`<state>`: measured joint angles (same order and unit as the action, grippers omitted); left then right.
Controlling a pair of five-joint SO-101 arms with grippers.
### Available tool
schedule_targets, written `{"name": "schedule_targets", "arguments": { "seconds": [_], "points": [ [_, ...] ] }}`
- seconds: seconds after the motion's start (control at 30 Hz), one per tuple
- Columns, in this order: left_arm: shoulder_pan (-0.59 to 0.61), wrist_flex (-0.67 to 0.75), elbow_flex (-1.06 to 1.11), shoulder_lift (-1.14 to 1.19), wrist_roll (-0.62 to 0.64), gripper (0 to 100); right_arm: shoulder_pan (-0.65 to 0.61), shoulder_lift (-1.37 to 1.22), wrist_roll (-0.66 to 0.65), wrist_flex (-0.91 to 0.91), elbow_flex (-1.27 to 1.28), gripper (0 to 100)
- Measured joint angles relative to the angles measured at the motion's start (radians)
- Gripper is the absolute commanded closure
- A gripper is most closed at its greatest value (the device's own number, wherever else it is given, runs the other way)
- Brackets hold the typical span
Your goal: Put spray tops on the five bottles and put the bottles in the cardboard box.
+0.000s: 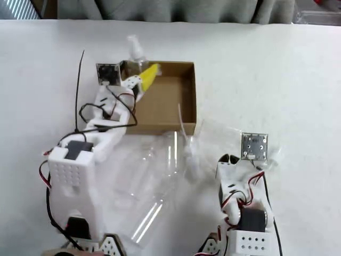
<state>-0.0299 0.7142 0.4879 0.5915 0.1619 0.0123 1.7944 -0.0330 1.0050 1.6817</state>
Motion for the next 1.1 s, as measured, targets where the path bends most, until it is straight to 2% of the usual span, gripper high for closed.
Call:
{"name": "schedule_targets", "arguments": {
  "seconds": [0.3,0.83,1.1],
  "points": [
    [-0.002,-0.021,0.005,-0.02,0.0,60,0.0,0.0,0.0,0.0,0.0,98.1],
    [-0.018,-0.026,0.265,-0.325,0.0,60,0.0,0.0,0.0,0.0,0.0,98.1],
    [-0.02,-0.222,0.33,-0.483,0.0,60,0.0,0.0,0.0,0.0,0.0,98.1]
  ]
}}
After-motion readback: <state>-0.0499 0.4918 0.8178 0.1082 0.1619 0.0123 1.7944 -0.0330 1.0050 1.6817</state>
